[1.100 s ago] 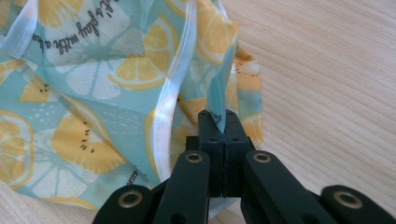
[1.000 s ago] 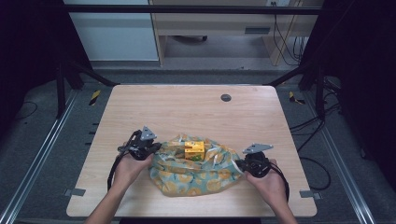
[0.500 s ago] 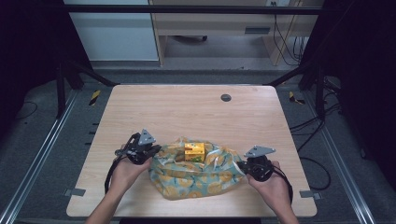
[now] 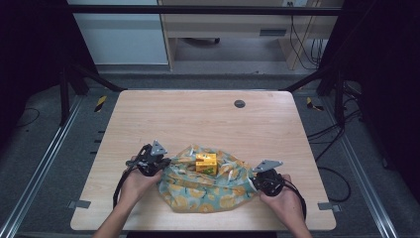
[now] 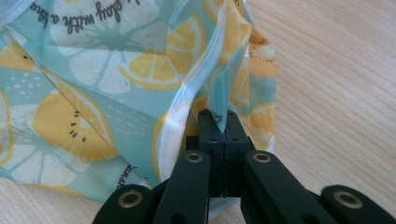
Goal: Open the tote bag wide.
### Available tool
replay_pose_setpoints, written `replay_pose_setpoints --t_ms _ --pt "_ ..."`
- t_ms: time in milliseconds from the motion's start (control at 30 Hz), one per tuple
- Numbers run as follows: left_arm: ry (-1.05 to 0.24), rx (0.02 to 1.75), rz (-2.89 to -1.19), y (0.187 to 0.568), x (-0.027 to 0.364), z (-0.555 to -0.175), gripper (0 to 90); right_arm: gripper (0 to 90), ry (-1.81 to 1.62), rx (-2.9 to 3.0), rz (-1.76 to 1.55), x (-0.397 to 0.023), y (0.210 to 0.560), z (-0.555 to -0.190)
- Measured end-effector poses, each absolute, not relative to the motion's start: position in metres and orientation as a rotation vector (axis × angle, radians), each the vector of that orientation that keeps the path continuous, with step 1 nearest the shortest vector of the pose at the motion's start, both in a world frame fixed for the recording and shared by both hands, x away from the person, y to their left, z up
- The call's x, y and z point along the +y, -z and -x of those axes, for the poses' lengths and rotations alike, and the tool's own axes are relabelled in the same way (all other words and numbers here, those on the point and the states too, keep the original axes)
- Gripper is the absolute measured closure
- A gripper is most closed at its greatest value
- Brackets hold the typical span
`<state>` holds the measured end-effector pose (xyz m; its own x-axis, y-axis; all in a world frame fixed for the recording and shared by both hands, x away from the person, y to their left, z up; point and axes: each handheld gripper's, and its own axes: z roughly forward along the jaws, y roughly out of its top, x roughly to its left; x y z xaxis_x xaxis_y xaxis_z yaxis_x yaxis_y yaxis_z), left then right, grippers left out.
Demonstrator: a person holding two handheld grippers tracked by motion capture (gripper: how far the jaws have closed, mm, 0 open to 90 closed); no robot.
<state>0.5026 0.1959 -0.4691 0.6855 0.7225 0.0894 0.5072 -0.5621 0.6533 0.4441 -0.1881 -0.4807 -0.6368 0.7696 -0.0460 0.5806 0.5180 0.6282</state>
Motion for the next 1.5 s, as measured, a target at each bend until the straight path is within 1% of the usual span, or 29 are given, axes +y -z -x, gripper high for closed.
replay_pose_setpoints --t_ms 300,633,867,1167,1200,1233,1267,1300,1333,1367,1467,1500 --pt "-0.465 0.962 -2.298 0.476 0.197 -0.508 90.0 90.0 -0.801 2.439 -1.126 -0.188 0.485 -0.455" --pt "-0.495 0.977 -2.288 0.477 0.196 -0.512 90.0 90.0 -0.785 2.406 -1.129 -0.19 0.485 -0.471" --pt "-0.478 0.965 -2.301 0.479 0.198 -0.508 90.0 90.0 -0.789 2.428 -1.128 -0.191 0.486 -0.468" --pt "-0.492 0.961 -2.3 0.48 0.198 -0.504 90.0 90.0 -0.783 2.43 -1.128 -0.191 0.487 -0.466" --pt "-0.506 0.964 -2.293 0.48 0.198 -0.502 89.2 89.8 -0.782 2.429 -1.119 -0.191 0.487 -0.465" --pt "-0.524 0.964 -2.28 0.479 0.199 -0.501 86.1 89.0 -0.792 2.421 -1.111 -0.192 0.486 -0.465" --pt "-0.532 0.961 -2.274 0.477 0.2 -0.5 81.8 85.6 -0.81 2.413 -1.11 -0.193 0.486 -0.464" --pt "-0.542 0.961 -2.255 0.474 0.203 -0.498 76.7 78.5 -0.823 2.399 -1.113 -0.195 0.485 -0.463" --pt "-0.556 0.968 -2.22 0.472 0.205 -0.496 69.9 69.8 -0.843 2.377 -1.124 -0.198 0.484 -0.462" --pt "-0.563 0.961 -2.201 0.468 0.208 -0.493 62.8 62.9 -0.865 2.353 -1.137 -0.2 0.482 -0.461" --pt "-0.574 0.953 -2.136 0.457 0.217 -0.485 46.7 39.5 -0.899 2.288 -1.157 -0.209 0.475 -0.456" --pt "-0.575 0.951 -2.11 0.453 0.22 -0.483 41.7 34.3 -0.907 2.257 -1.166 -0.212 0.472 -0.454"
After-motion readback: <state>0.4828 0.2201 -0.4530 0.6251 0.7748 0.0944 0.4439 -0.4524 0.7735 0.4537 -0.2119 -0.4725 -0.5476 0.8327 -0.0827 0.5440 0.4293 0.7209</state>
